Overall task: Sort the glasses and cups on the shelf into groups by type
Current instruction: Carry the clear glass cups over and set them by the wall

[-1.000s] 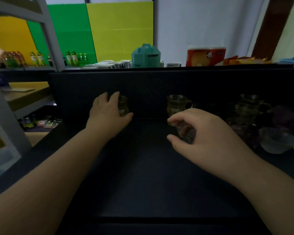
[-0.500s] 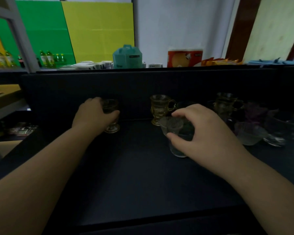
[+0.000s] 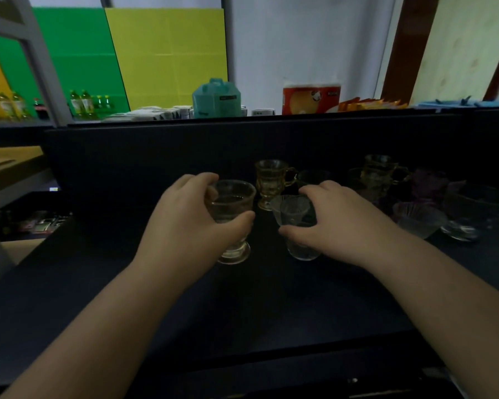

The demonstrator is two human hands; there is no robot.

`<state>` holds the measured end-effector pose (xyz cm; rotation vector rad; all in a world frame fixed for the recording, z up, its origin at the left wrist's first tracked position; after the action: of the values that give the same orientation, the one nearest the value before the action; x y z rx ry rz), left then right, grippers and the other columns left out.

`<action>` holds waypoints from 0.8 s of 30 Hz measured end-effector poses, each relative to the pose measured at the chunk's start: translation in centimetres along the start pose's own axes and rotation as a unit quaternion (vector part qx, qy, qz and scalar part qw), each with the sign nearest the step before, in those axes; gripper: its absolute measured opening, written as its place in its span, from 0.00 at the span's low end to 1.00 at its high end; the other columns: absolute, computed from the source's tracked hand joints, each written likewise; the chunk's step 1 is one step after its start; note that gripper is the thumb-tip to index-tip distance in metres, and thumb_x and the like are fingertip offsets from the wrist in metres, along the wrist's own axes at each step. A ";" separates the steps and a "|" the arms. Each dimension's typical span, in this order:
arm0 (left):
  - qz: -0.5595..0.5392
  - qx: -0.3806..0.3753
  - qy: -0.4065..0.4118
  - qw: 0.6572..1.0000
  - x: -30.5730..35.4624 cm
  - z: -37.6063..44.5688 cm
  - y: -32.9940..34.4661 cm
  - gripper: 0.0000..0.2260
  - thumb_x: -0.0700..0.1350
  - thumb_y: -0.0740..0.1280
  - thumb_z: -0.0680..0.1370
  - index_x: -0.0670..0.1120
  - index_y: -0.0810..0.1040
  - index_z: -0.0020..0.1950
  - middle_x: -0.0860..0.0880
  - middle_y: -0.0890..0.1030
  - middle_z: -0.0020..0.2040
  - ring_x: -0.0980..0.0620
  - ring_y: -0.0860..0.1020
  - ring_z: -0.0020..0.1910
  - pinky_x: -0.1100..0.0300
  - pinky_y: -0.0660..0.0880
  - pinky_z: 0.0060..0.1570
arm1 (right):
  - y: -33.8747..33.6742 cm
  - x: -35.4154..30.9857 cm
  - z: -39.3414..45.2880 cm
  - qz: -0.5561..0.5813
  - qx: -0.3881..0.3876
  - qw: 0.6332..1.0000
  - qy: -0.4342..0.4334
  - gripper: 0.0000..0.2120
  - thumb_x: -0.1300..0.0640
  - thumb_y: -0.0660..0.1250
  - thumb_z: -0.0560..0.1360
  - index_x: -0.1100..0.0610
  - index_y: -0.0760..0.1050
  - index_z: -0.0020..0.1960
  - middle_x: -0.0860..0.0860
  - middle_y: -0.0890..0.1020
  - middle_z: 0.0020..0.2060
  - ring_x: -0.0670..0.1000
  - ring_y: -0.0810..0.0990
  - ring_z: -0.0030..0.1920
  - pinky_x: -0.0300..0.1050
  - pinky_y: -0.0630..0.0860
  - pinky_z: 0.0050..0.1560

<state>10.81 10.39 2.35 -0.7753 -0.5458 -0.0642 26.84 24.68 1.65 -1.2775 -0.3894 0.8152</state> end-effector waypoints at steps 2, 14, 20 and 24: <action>-0.008 0.004 0.002 1.000 0.3 -0.9 0.0 0.37 0.64 0.69 0.65 0.51 0.69 0.71 0.59 0.72 0.53 0.60 0.72 0.52 0.69 0.67 0.46 | 0.1 -0.1 -0.1 0.029 -0.013 0.999 0.008 0.41 0.28 0.66 0.68 0.49 0.66 0.73 0.50 0.73 0.63 0.51 0.74 0.60 0.47 0.75 0.57; -0.048 -0.025 0.055 0.997 3.0 -4.7 0.6 0.39 0.65 0.68 0.63 0.54 0.67 0.72 0.65 0.70 0.54 0.61 0.72 0.55 0.59 0.75 0.52 | -0.3 1.1 -4.5 0.181 0.047 0.982 0.039 0.46 0.29 0.73 0.61 0.46 0.66 0.73 0.40 0.73 0.59 0.39 0.75 0.53 0.40 0.75 0.54; -0.075 -0.049 0.080 0.993 6.8 -5.5 3.1 0.39 0.68 0.67 0.63 0.55 0.67 0.72 0.66 0.70 0.54 0.61 0.72 0.56 0.58 0.76 0.53 | -2.9 6.0 -8.5 0.203 0.091 0.974 0.052 0.46 0.29 0.73 0.59 0.45 0.68 0.72 0.36 0.73 0.55 0.36 0.74 0.53 0.35 0.73 0.51; -0.090 -0.059 0.096 0.990 10.5 -5.7 5.5 0.38 0.68 0.68 0.63 0.56 0.68 0.71 0.66 0.71 0.55 0.61 0.72 0.56 0.59 0.75 0.53 | -4.7 10.7 -11.6 0.214 0.120 0.966 0.082 0.45 0.28 0.72 0.58 0.43 0.68 0.71 0.34 0.73 0.54 0.35 0.74 0.53 0.34 0.72 0.50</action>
<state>23.77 11.90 0.60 -0.8241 -0.4294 -0.3371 43.33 24.10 1.02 -1.2043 0.1246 1.0742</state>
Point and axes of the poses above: each hand's wrist, its own z-axis towards the middle knuckle, its own y-axis out of the palm, x = y × z, the point moved 4 cm from there along z, towards the middle knuckle
